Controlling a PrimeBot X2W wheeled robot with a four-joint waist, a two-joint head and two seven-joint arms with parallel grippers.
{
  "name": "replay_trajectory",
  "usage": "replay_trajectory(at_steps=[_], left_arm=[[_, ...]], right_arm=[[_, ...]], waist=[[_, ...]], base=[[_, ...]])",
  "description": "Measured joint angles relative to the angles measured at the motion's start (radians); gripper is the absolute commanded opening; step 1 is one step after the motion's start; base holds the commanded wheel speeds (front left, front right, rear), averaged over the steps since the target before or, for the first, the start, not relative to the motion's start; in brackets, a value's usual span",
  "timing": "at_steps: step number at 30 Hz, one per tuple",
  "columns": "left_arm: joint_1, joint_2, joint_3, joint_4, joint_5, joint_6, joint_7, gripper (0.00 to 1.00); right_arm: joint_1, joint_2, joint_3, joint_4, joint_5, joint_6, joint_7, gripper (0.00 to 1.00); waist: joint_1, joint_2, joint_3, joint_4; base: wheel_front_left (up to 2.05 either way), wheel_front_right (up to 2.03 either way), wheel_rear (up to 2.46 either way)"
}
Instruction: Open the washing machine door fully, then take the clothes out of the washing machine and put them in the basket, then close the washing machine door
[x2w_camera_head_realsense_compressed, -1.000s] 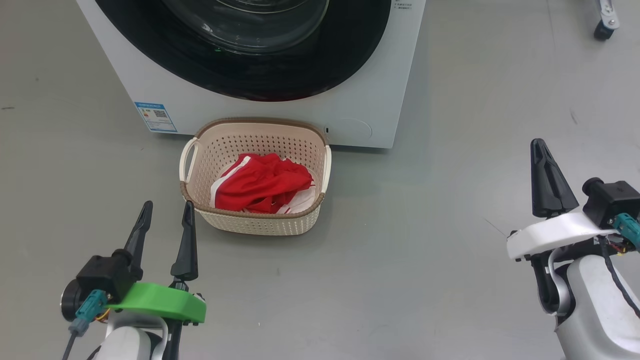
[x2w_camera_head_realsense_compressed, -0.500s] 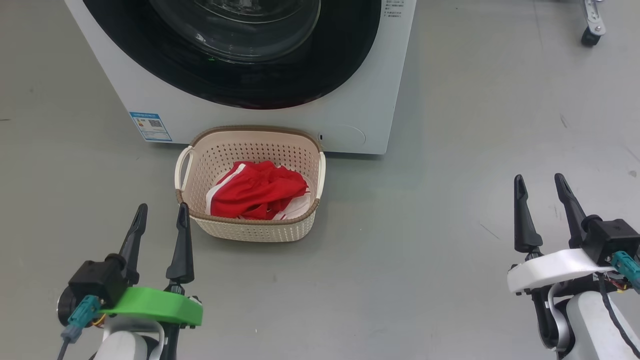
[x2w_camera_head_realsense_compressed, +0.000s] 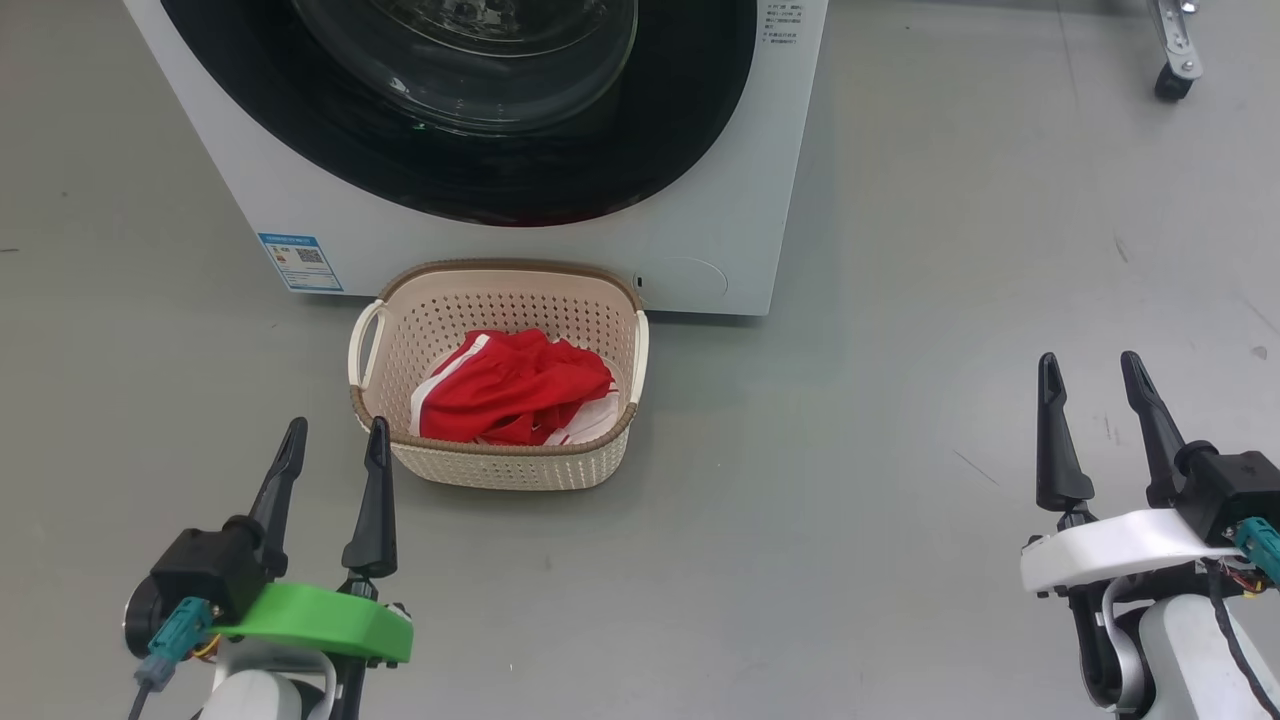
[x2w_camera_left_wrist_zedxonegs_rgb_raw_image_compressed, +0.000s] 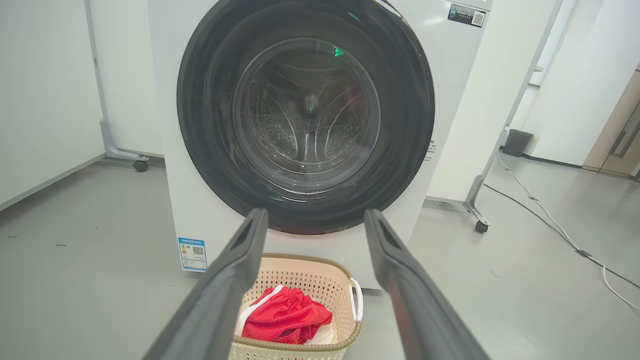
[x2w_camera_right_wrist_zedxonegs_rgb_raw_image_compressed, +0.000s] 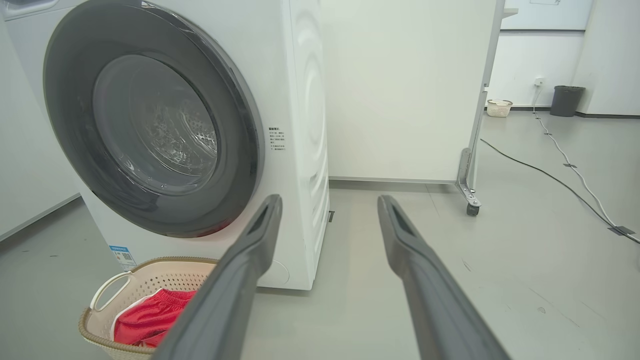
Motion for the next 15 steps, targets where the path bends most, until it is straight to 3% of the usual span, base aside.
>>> replay_trajectory(at_steps=[15], left_arm=[[0.008,0.0,-0.005,0.002,0.011,0.0,0.0,1.0]], right_arm=[[0.023,0.013,-0.016,-0.022,-0.02,0.016,0.0,1.0]], waist=[[0.0,0.0,0.009,0.005]], base=[[0.0,0.0,0.0]])
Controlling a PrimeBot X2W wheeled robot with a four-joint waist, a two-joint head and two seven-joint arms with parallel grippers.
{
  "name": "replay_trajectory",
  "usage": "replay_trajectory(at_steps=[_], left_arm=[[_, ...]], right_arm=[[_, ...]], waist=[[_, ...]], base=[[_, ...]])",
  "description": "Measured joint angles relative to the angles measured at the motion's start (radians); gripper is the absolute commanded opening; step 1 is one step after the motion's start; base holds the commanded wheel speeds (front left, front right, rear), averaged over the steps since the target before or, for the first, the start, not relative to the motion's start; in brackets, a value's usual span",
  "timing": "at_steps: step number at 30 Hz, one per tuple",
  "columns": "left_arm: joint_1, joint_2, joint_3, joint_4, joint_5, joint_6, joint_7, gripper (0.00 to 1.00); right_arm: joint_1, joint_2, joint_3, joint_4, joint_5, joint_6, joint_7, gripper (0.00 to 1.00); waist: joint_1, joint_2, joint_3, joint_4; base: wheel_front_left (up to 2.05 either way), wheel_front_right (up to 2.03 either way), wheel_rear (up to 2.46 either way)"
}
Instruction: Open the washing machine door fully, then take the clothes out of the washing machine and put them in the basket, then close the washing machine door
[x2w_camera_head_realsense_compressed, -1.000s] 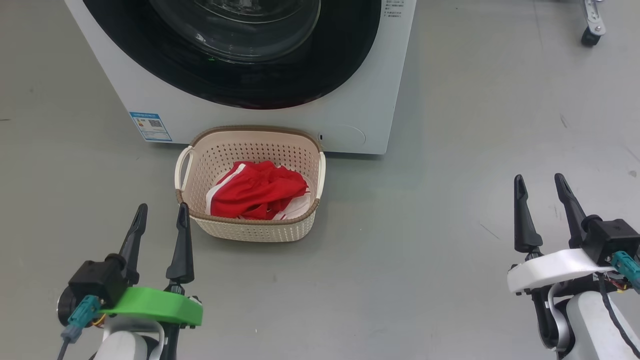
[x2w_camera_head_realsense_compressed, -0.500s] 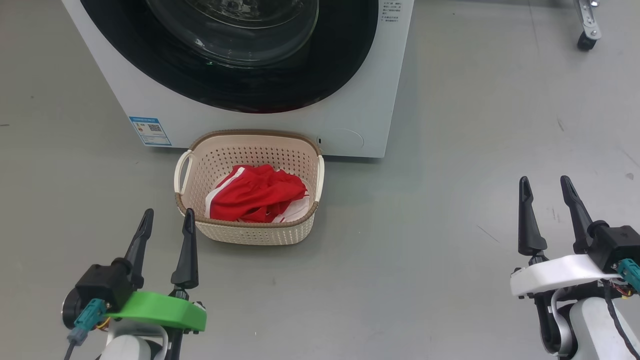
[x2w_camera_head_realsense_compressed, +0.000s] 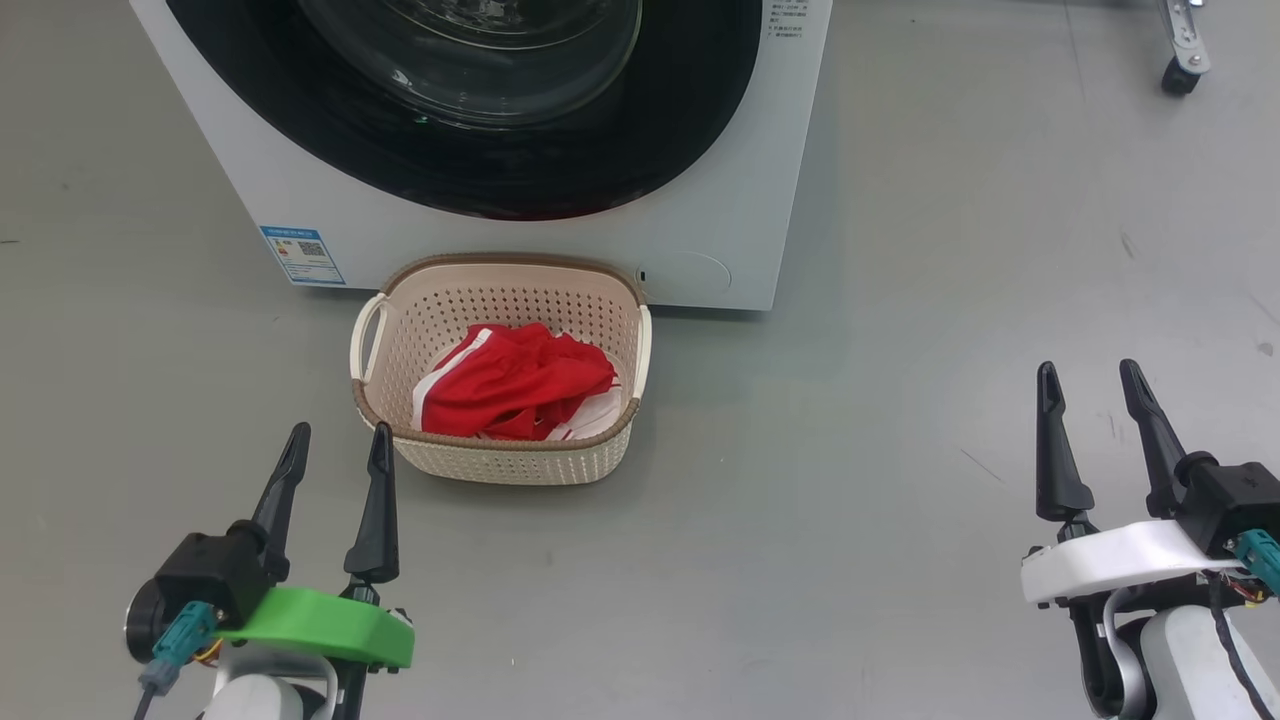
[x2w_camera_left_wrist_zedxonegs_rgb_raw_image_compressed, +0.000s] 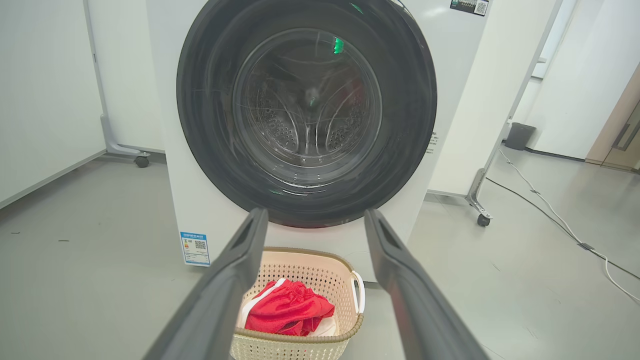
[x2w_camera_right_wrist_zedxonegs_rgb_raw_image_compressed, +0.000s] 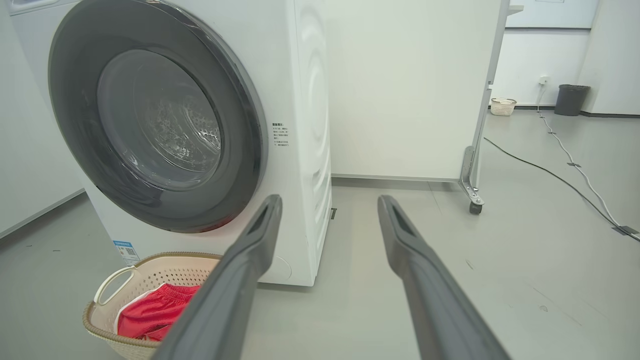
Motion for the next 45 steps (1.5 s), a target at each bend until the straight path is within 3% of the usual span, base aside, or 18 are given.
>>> replay_trajectory(at_steps=[45], left_arm=[[0.0,0.002,-0.031,-0.017,-0.011,-0.001,0.0,1.0]], right_arm=[[0.013,0.034,-0.033,-0.01,-0.042,0.037,0.0,1.0]], waist=[[0.0,0.0,0.02,0.004]], base=[[0.0,0.0,0.0]])
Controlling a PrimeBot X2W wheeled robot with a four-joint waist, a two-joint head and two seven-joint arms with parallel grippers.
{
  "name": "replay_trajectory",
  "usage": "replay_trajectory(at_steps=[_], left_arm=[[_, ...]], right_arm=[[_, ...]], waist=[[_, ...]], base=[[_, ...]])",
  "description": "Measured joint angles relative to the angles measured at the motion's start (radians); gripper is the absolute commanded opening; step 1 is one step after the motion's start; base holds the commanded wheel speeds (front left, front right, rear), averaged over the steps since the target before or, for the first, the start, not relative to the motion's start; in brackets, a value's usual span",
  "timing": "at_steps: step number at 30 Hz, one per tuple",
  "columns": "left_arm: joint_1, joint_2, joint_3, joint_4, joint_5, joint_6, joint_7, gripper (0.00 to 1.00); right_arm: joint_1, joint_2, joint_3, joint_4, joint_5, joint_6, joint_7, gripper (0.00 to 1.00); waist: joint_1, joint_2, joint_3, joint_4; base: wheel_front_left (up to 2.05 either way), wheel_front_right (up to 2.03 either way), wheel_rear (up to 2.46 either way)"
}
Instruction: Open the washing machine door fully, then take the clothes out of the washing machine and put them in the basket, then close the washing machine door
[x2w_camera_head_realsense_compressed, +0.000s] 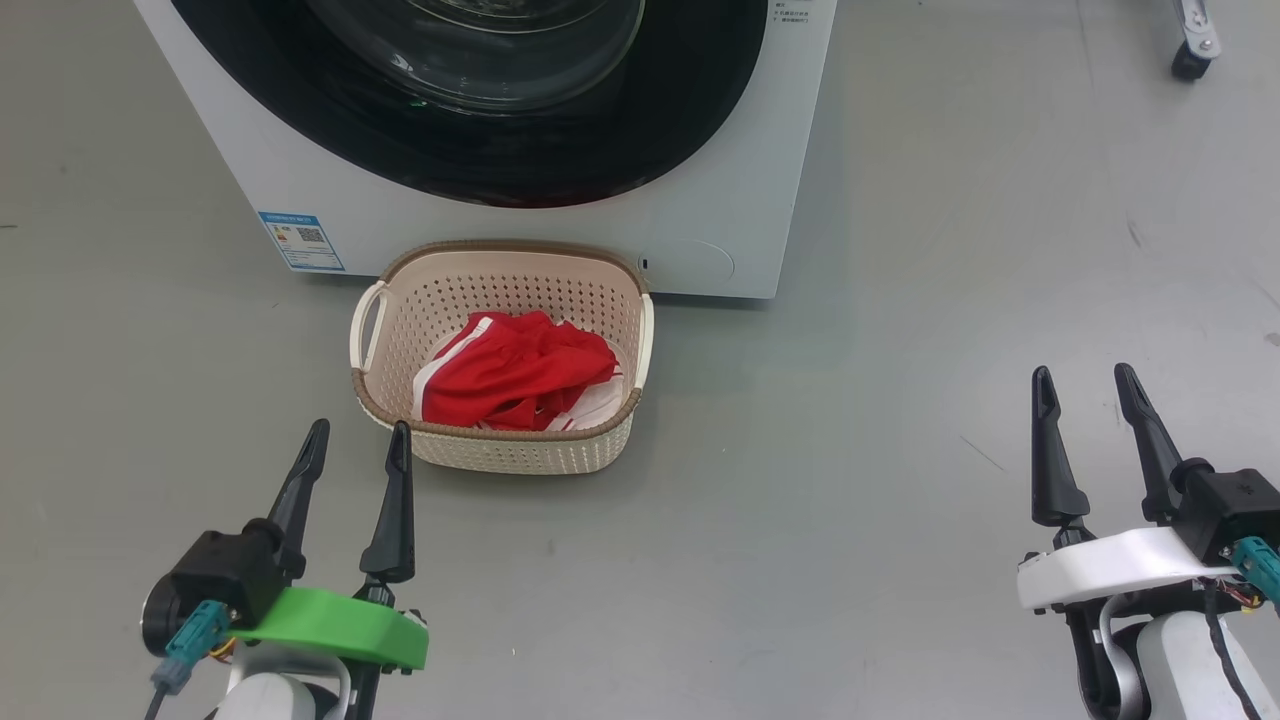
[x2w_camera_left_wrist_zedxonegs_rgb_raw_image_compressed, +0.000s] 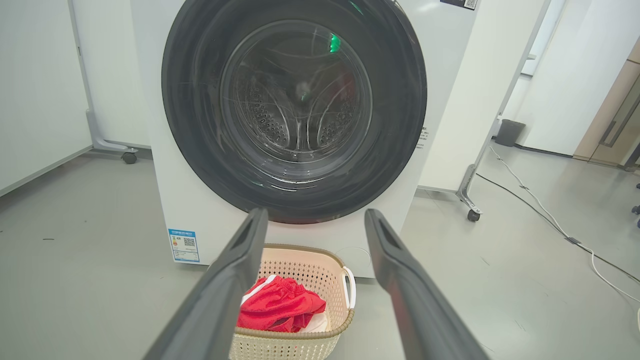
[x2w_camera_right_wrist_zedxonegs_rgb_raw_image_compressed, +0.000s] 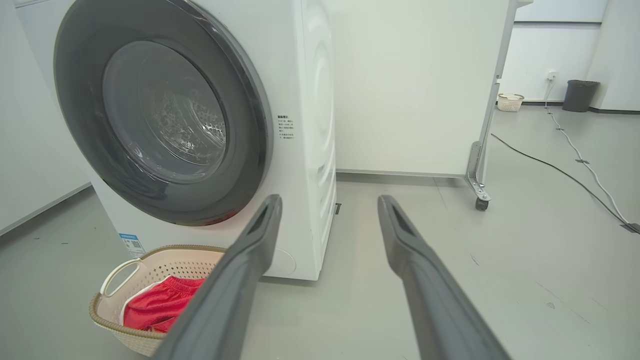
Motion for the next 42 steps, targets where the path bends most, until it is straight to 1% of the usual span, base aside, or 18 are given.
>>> replay_trajectory(at_steps=[6,8,9,15,21,24,29,31,35,42], left_arm=[[0.0,0.0,0.0,0.006,0.0,0.0,0.0,1.0],[0.0,0.0,0.0,0.006,-0.001,0.0,0.0,1.0],[0.0,0.0,-0.001,0.005,-0.002,0.0,0.0,0.0],[0.014,-0.014,-0.005,0.061,-0.002,0.0,0.0,0.0],[0.036,-0.014,-0.012,0.053,-0.045,0.0,0.0,0.0],[0.042,-0.014,-0.013,0.047,-0.088,0.0,0.001,0.0],[0.044,-0.014,-0.006,0.044,-0.168,0.0,0.012,0.0],[0.044,-0.014,0.0,0.044,-0.197,0.001,0.02,0.0],[0.044,-0.013,0.007,0.041,-0.257,0.001,0.037,0.0],[0.044,-0.007,0.021,0.04,-0.35,0.002,0.063,0.0]], right_arm=[[0.0,0.003,-0.004,0.001,-0.003,0.002,0.0,1.0],[0.0,0.003,-0.006,0.001,-0.003,0.007,0.0,1.0],[0.0,0.003,-0.007,0.001,-0.003,0.009,0.0,0.0],[0.029,0.028,0.002,0.059,0.0,0.009,0.002,0.0],[0.036,0.03,0.001,0.062,0.04,0.01,0.009,0.0],[0.036,0.03,-0.002,0.063,0.082,0.018,0.014,0.0],[0.036,0.032,-0.012,0.067,0.163,0.019,0.033,0.0],[0.036,0.034,-0.014,0.069,0.202,0.028,0.042,0.0],[0.036,0.037,-0.026,0.072,0.268,0.03,0.06,0.0],[0.035,0.043,-0.039,0.079,0.353,0.04,0.087,0.0]], waist=[[0.0,0.0,-0.001,0.001],[0.0,0.0,-0.002,0.001],[0.0,0.0,-0.002,0.002],[0.0,0.0,-0.002,0.002],[0.0,0.0,-0.006,0.0],[0.0,0.0,-0.011,-0.001],[0.0,0.0,-0.019,-0.004],[0.0,0.0,-0.021,-0.005],[0.0,0.0,-0.027,-0.007],[0.0,0.0,-0.035,-0.01]], base=[[0.0,0.0,0.0],[0.0,0.0,0.0],[0.0,0.0,0.0],[0.0,0.0,0.0],[0.0,0.0,0.0],[0.0,0.0,0.0],[0.0,0.0,0.0],[0.0,0.0,0.0],[0.0,0.0,0.0],[0.0,0.0,0.0]])
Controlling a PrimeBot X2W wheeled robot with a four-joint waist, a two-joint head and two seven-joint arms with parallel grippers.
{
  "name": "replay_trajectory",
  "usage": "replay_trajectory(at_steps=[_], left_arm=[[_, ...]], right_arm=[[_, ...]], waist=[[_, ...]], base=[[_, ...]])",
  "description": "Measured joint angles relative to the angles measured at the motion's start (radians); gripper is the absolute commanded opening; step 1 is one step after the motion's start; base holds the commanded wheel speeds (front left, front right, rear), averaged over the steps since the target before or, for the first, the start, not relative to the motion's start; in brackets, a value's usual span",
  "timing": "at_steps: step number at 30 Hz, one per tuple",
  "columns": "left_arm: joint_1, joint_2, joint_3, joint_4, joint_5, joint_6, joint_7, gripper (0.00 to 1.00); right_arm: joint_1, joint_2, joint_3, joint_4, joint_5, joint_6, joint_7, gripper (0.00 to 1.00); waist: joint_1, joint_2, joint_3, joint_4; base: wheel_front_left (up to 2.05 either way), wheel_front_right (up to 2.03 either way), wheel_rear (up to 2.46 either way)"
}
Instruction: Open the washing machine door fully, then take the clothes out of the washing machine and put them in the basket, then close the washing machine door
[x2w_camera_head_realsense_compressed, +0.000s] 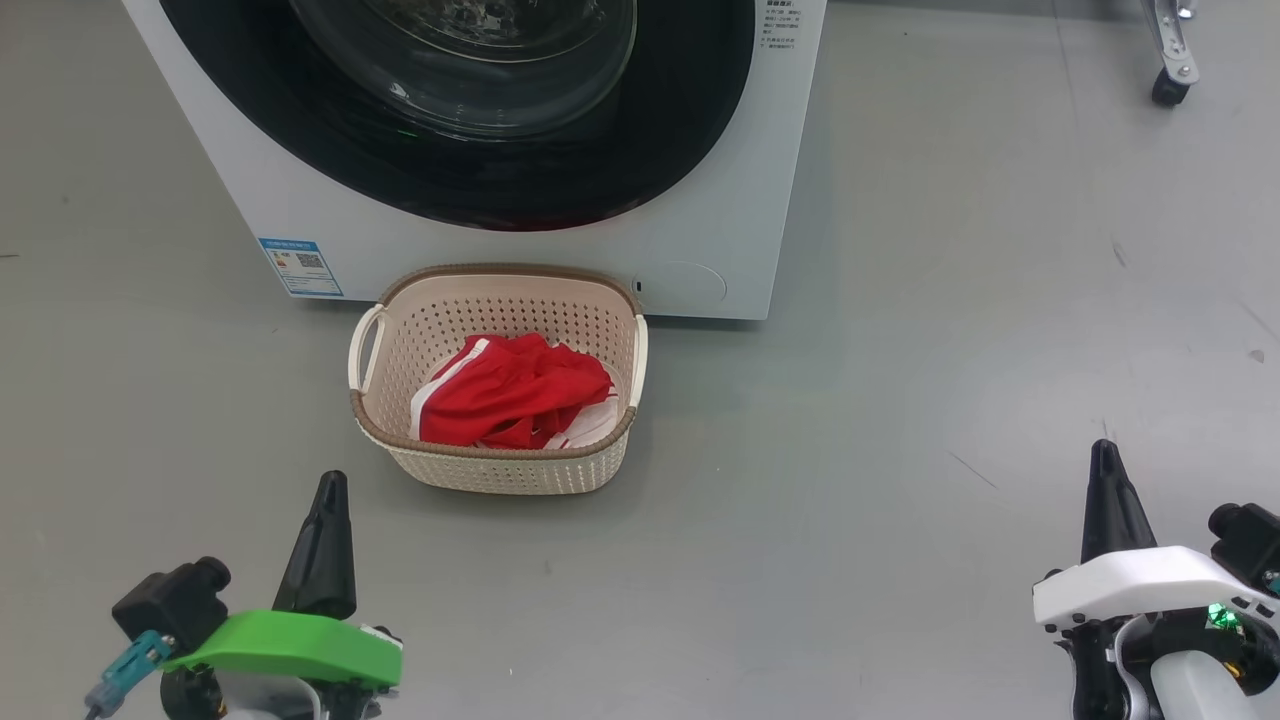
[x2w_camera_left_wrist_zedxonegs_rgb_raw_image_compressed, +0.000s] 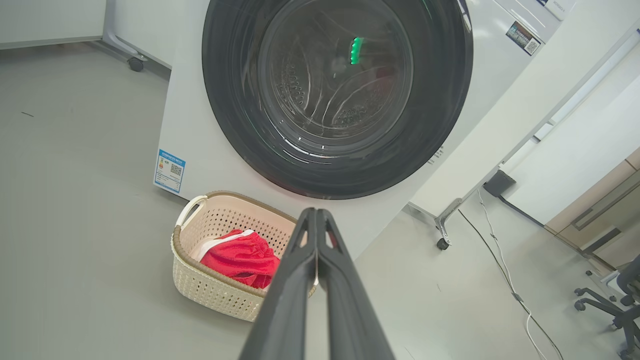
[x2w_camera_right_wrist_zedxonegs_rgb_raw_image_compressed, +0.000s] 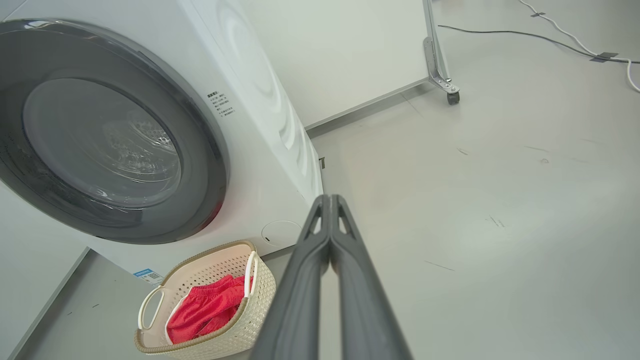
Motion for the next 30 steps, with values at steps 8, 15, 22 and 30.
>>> replay_trajectory(at_steps=[8,15,22,30], left_arm=[[0.0,0.012,0.012,0.0,-0.105,0.0,0.021,0.0],[0.0,0.021,0.021,0.001,-0.193,0.0,0.047,0.0],[0.0,0.026,0.034,0.003,-0.284,0.0,0.064,0.0],[0.0,0.033,0.045,0.007,-0.386,0.0,0.089,0.0]], right_arm=[[-0.001,0.003,-0.017,0.009,0.107,0.011,0.03,0.0],[-0.002,0.005,-0.03,0.017,0.194,0.022,0.056,0.0],[-0.005,0.008,-0.044,0.026,0.289,0.031,0.079,0.0],[-0.016,0.01,-0.059,0.036,0.392,0.041,0.104,0.0]], waist=[[0.0,0.0,-0.009,-0.003],[0.0,0.0,-0.018,-0.006],[0.0,0.0,-0.026,-0.009],[0.0,0.0,-0.035,-0.012]], base=[[0.0,0.0,0.0],[0.0,0.0,0.0],[0.0,0.0,0.0],[0.0,0.0,0.0]])
